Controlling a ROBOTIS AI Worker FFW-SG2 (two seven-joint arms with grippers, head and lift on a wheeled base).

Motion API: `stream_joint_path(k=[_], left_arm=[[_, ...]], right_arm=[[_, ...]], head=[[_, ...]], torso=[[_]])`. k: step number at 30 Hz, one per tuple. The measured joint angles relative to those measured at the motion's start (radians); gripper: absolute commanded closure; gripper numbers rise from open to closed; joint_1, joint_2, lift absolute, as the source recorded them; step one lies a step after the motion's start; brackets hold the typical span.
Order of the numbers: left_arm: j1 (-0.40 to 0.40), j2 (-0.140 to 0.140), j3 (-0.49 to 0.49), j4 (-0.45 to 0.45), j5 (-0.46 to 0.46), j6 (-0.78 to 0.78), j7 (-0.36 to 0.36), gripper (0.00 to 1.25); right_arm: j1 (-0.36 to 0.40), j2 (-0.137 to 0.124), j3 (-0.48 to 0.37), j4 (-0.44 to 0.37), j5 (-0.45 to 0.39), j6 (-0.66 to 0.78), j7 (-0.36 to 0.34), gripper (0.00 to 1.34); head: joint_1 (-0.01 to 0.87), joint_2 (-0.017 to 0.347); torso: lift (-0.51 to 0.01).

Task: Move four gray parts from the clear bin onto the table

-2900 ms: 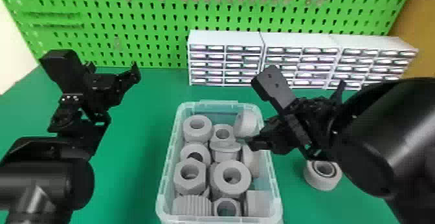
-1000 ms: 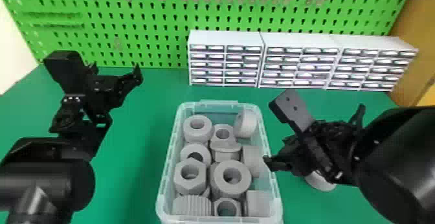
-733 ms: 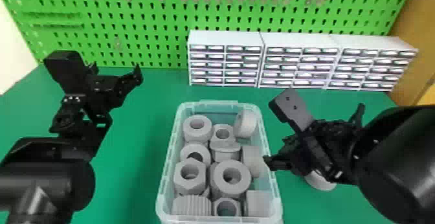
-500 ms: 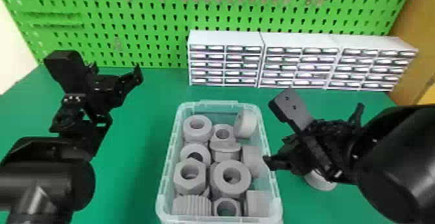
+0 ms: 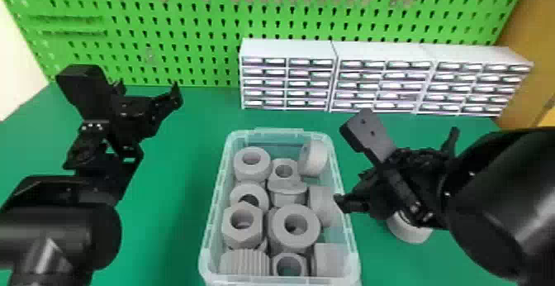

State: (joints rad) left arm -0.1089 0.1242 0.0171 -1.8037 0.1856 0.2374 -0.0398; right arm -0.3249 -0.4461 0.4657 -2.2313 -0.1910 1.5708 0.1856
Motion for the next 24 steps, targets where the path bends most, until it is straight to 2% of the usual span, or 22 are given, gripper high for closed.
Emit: stream_joint_path(k=[7,15,24], left_arm=[[0.0,0.0,-0.001,0.0,0.0,0.0,0.0,0.11],[-0.003,0.0,-0.006,0.001,0.002,0.0,0.0,0.11],[-0.006,0.0,-0.009,0.001,0.003,0.0,0.0,0.11]], right_arm=[[-0.027,0.015,0.022,0.023,0.028,0.0,0.0,0.56],[-0.063,0.048,0.058,0.058,0.063,0.0,0.0,0.56],[-0.101,0.055,0.103,0.111,0.052,0.0,0.0,0.56]], head=[[0.687,0.026],[0.687,0.026],[0.687,0.026]], torso=[[-0.05],[-0.05],[-0.05]])
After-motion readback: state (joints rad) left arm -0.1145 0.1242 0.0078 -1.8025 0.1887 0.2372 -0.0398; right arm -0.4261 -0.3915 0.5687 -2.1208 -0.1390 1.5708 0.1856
